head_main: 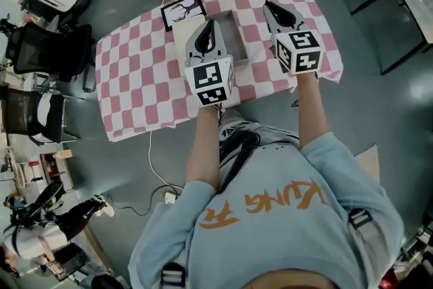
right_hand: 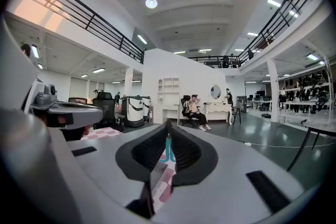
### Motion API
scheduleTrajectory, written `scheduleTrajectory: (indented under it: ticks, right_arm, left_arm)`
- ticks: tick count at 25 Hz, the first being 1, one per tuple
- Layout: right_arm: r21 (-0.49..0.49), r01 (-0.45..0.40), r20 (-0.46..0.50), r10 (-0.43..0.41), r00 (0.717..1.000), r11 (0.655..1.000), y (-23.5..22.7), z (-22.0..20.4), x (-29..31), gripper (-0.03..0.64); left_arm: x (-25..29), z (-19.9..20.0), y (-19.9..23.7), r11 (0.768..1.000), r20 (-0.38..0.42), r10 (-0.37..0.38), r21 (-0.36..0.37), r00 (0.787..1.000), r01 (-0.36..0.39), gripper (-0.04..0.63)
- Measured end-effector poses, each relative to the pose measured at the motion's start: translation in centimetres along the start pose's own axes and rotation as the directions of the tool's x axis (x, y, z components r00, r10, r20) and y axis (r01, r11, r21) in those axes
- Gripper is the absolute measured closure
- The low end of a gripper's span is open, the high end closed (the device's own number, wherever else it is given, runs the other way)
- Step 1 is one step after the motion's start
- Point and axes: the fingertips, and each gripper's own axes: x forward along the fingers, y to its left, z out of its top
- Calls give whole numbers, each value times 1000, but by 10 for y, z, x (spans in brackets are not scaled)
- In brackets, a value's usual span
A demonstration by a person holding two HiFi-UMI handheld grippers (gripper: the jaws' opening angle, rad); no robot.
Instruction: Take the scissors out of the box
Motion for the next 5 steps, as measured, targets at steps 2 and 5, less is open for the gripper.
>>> scheduleTrajectory:
  ticks: [2,5]
  right_arm:
    - [-1,9,3,-9,1000,1000,-6,3,-4,584]
    - [-6,25,11,-25,1000,1000,-17,10,-11,586]
  left_arm:
    - [1,1,-8,1000,-3,-14,2,1000,14,575]
    - [5,4,-22,999,-2,-37,7,999,37,575]
